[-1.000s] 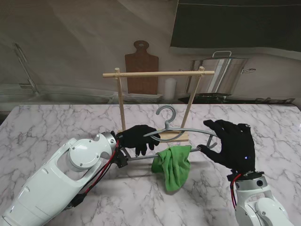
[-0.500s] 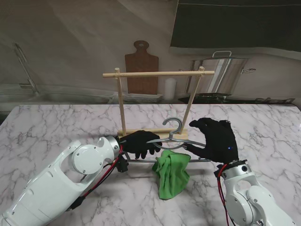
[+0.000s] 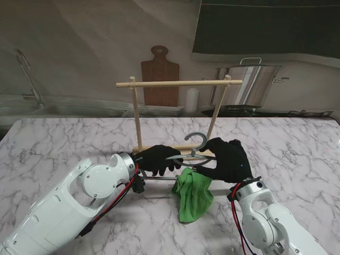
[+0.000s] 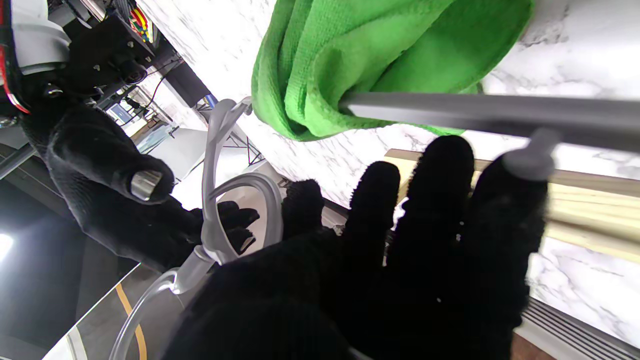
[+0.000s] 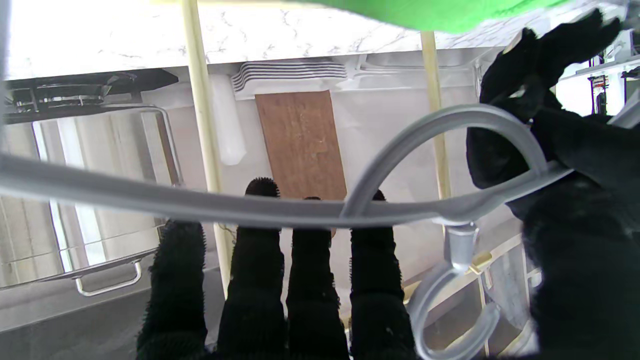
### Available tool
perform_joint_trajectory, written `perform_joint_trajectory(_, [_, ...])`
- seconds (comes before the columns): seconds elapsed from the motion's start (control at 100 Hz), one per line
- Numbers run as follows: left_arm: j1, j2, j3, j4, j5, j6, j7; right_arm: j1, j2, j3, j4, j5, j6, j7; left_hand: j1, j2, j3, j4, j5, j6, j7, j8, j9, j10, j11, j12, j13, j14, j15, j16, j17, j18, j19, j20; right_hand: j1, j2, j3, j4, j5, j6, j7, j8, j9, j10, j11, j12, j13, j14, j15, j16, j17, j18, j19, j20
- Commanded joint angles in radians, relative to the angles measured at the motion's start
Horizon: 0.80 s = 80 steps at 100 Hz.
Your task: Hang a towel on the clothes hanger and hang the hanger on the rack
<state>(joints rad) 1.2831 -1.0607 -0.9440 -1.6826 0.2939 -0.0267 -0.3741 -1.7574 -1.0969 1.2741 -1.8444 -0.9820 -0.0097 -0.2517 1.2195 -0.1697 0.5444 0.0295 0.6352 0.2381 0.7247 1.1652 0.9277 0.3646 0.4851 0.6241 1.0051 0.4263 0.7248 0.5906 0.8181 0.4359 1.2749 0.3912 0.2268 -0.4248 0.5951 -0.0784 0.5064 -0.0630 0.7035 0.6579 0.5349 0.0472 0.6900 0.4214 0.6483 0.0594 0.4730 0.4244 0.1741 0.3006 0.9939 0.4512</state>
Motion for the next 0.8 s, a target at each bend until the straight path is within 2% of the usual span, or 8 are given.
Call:
perform_joint_trajectory(0.0, [-0.002, -0.004, 0.0, -0.007, 0.001, -0.004, -0.008, 0.014, -0.005, -0.013, 0.018, 0.004, 0.011, 0.01, 0.057, 0.043, 0.011, 0.007, 0.056, -0.021, 0.084, 0.021, 0.034, -0.041, 0.023, 0.002, 0.025, 0.04, 0.02, 0.015, 0.039, -0.082, 0.215, 0.006, 0.036, -0.029, -0.022, -0.01, 0.02, -0.019, 0.047, 0.038, 0.025, -0.013, 0.043, 0.027, 0.035, -0.02, 0.036, 0.022, 0.006, 0.015, 0.015, 0.016])
perform_joint_trajectory(0.13, [-0.004, -0.005, -0.001, -0.005, 0.002, -0.005, -0.004, 0.041, -0.008, -0.046, 0.042, 0.024, 0.026, 0.012, 0.056, 0.043, 0.011, 0.009, 0.057, -0.021, 0.085, 0.02, 0.035, -0.042, 0.023, 0.001, 0.025, 0.039, 0.02, 0.015, 0.039, -0.082, 0.215, 0.006, 0.123, 0.011, -0.085, -0.001, 0.066, -0.035, 0.131, 0.077, 0.11, -0.018, 0.117, 0.097, 0.113, -0.029, 0.121, 0.064, 0.066, 0.009, 0.072, 0.033])
perform_joint_trajectory(0.25, [-0.002, -0.005, -0.002, -0.006, 0.006, -0.003, -0.001, 0.057, -0.011, -0.068, 0.058, 0.046, 0.032, 0.008, 0.055, 0.044, 0.012, 0.011, 0.056, -0.023, 0.085, 0.019, 0.036, -0.042, 0.023, 0.001, 0.024, 0.038, 0.021, 0.015, 0.039, -0.083, 0.215, 0.005, 0.211, 0.102, -0.127, 0.007, 0.112, -0.068, 0.24, 0.123, 0.18, -0.026, 0.188, 0.172, 0.176, -0.037, 0.238, 0.119, 0.137, -0.008, 0.167, 0.057])
perform_joint_trajectory(0.36, [-0.004, -0.005, 0.0, -0.004, 0.006, 0.0, -0.001, 0.067, -0.015, -0.081, 0.07, 0.06, 0.028, -0.008, 0.055, 0.043, 0.012, 0.013, 0.056, -0.022, 0.086, 0.019, 0.036, -0.043, 0.023, 0.001, 0.024, 0.038, 0.021, 0.015, 0.038, -0.084, 0.215, 0.005, 0.228, 0.133, -0.008, -0.085, 0.12, -0.133, 0.391, 0.067, 0.24, -0.046, 0.234, 0.234, 0.219, -0.044, 0.316, 0.146, 0.166, -0.016, 0.213, 0.048])
perform_joint_trajectory(0.46, [-0.008, -0.006, 0.004, 0.002, 0.003, 0.0, -0.002, 0.073, -0.017, -0.087, 0.076, 0.07, 0.026, -0.016, 0.054, 0.043, 0.011, 0.014, 0.055, -0.024, 0.086, 0.018, 0.035, -0.044, 0.023, 0.0, 0.025, 0.037, 0.022, 0.015, 0.038, -0.084, 0.216, 0.005, 0.262, 0.16, 0.037, -0.11, 0.142, -0.183, 0.487, 0.083, 0.293, -0.06, 0.285, 0.274, 0.272, -0.046, 0.392, 0.174, 0.214, -0.031, 0.26, 0.058])
perform_joint_trajectory(0.58, [-0.011, -0.007, 0.009, 0.007, 0.0, 0.001, -0.001, 0.076, -0.017, -0.089, 0.081, 0.078, 0.015, -0.014, 0.054, 0.044, 0.011, 0.014, 0.055, -0.024, 0.085, 0.017, 0.034, -0.043, 0.023, 0.0, 0.023, 0.038, 0.021, 0.015, 0.038, -0.084, 0.215, 0.005, 0.267, 0.203, 0.041, -0.118, 0.173, -0.175, 0.526, 0.108, 0.38, -0.02, 0.384, 0.327, 0.379, -0.048, 0.539, 0.215, 0.305, -0.035, 0.349, 0.074])
perform_joint_trajectory(0.69, [-0.013, -0.008, 0.01, 0.008, 0.0, 0.001, 0.001, 0.082, -0.016, -0.09, 0.091, 0.075, -0.005, -0.019, 0.053, 0.044, 0.01, 0.015, 0.054, -0.025, 0.085, 0.016, 0.034, -0.045, 0.021, -0.001, 0.021, 0.035, 0.02, 0.014, 0.037, -0.085, 0.215, 0.005, 0.288, 0.188, 0.04, -0.133, 0.176, -0.187, 0.514, 0.104, 0.491, 0.017, 0.482, 0.351, 0.505, -0.058, 0.668, 0.236, 0.407, -0.03, 0.43, 0.081])
perform_joint_trajectory(0.79, [-0.015, -0.008, 0.012, 0.01, -0.001, 0.0, 0.003, 0.082, -0.014, -0.087, 0.093, 0.069, -0.021, -0.017, 0.053, 0.044, 0.01, 0.016, 0.054, -0.026, 0.084, 0.015, 0.034, -0.045, 0.02, -0.003, 0.021, 0.037, 0.02, 0.014, 0.036, -0.086, 0.215, 0.004, 0.314, 0.163, 0.053, -0.15, 0.196, -0.187, 0.488, 0.068, 0.571, 0.016, 0.529, 0.355, 0.584, -0.062, 0.74, 0.24, 0.47, -0.026, 0.478, 0.076])
